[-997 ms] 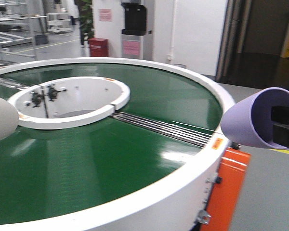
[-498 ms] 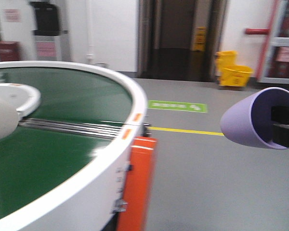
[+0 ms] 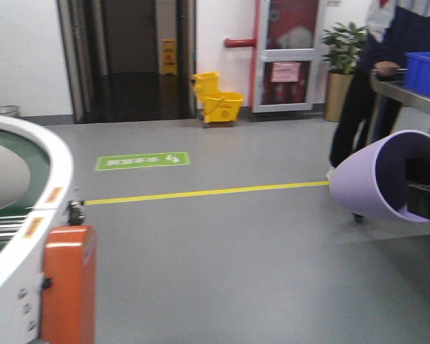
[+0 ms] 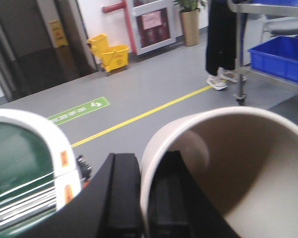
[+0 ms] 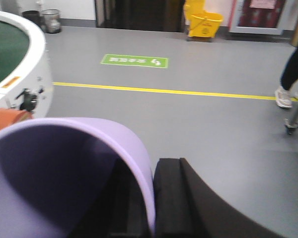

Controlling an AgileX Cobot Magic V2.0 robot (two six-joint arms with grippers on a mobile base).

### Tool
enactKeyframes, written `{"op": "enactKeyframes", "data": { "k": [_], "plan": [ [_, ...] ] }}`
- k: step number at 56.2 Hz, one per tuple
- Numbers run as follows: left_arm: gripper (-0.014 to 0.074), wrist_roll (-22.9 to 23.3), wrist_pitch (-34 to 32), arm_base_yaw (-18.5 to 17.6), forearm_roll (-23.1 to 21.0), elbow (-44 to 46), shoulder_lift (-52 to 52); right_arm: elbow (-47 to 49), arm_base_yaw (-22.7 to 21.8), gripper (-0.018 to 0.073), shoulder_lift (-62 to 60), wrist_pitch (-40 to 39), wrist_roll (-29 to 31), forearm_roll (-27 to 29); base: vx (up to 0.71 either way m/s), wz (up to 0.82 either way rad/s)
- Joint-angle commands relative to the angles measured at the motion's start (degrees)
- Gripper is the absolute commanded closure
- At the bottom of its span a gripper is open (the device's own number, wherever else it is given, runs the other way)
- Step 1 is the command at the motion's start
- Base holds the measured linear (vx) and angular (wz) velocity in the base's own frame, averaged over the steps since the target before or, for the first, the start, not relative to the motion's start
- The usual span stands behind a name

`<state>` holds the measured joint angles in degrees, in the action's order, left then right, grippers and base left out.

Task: Grab cup from conveyor and place in blue bin
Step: 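Hold both cups raised while the base turns away from the conveyor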

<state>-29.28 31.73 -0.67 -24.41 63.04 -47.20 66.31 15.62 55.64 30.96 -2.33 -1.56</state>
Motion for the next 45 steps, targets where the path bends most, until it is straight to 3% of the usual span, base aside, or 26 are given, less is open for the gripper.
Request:
{"op": "enactKeyframes", "data": {
  "k": [1, 45],
  "plan": [
    [0.0603, 0.29, -4.61, 0.09, -1.63, 1.95, 0.11, 1.70, 0.11, 0.0568, -0.72, -5.21, 0.08, -0.34, 0.16, -0.46],
    [0.0603, 0.29, -4.61, 0.09, -1.63, 1.95, 0.11, 1.70, 0.11, 0.0568, -0.72, -5.27, 0.08, -0.34, 0.23, -0.33]
  ]
}}
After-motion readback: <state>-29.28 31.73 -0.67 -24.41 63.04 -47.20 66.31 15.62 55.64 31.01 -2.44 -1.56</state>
